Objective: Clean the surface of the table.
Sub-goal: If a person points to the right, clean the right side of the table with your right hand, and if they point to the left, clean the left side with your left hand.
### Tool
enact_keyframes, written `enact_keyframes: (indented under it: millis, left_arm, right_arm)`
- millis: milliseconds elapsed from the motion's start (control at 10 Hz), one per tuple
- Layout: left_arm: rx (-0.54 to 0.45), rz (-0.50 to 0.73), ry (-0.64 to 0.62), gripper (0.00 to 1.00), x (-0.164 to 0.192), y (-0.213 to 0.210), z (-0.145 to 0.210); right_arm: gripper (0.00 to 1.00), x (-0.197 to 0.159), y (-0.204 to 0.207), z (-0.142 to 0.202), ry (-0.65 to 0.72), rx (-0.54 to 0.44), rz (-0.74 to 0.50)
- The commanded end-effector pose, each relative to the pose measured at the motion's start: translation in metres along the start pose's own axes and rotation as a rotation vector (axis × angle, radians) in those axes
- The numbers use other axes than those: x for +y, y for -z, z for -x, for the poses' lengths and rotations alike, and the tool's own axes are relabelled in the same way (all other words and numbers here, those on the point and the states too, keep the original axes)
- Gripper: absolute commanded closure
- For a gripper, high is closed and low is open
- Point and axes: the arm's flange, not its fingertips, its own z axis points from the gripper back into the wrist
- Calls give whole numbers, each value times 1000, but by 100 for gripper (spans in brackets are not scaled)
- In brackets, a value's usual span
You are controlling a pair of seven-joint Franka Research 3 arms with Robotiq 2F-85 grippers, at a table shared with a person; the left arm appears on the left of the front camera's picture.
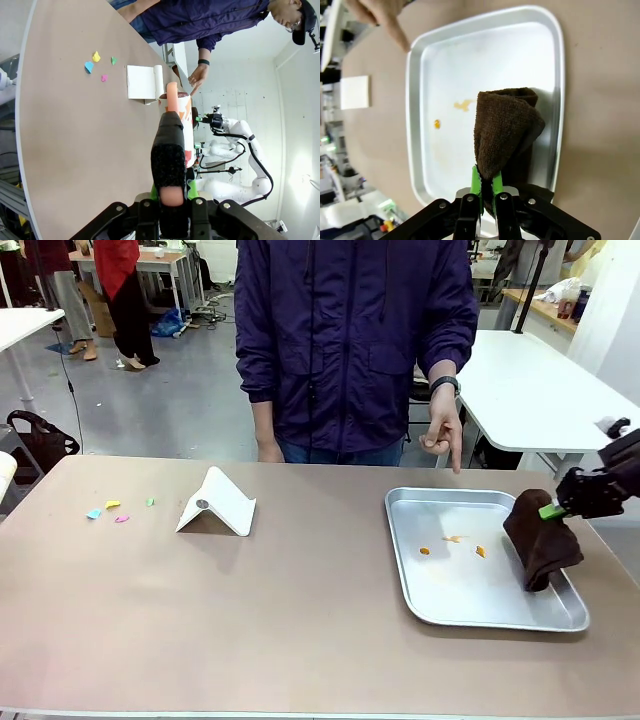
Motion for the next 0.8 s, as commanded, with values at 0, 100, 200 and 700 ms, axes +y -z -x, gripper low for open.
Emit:
enact_keyframes:
  millis: [0,100,200,700]
  left_arm:
    - [5,2,9,100,-3,0,3]
    - [5,2,9,100,-3,0,3]
    - [5,2,9,100,-3,0,3]
    - [5,2,9,100,-3,0,3]
  right_arm:
    - [91,8,26,-11,16,-42,99]
    - [91,14,42,-14,10,-62,102]
    - [91,19,56,-17,14,-55,88]
    - [91,42,118,-20,7,19,31]
